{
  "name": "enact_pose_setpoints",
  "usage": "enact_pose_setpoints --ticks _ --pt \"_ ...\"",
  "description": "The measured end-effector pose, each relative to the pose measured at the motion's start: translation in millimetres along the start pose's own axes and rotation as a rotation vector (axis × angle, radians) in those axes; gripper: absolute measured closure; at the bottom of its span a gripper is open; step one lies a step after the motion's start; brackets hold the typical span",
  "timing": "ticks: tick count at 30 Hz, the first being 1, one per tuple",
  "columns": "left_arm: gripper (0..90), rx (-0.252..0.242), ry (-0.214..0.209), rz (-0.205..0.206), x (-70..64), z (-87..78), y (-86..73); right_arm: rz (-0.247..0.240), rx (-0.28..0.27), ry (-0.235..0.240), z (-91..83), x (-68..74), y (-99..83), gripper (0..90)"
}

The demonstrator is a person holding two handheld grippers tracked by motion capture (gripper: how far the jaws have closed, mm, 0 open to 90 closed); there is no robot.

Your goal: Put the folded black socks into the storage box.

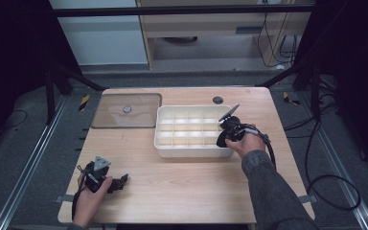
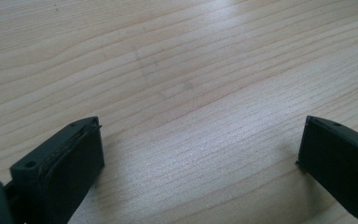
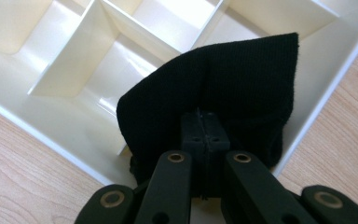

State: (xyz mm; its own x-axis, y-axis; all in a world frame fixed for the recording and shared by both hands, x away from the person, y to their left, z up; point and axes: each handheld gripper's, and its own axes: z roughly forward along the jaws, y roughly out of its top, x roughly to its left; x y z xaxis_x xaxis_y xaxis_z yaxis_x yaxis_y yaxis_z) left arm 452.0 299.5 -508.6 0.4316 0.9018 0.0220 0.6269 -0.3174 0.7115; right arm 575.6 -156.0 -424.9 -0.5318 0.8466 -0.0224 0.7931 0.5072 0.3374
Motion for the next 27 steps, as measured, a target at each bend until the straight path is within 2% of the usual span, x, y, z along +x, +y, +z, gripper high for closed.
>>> enact_pose_setpoints --ticks 27 --pt "0.0 0.001 0.001 0.001 -0.3 0.0 0.2 0.004 0.034 0.008 10.2 2.9 3.6 90.0"
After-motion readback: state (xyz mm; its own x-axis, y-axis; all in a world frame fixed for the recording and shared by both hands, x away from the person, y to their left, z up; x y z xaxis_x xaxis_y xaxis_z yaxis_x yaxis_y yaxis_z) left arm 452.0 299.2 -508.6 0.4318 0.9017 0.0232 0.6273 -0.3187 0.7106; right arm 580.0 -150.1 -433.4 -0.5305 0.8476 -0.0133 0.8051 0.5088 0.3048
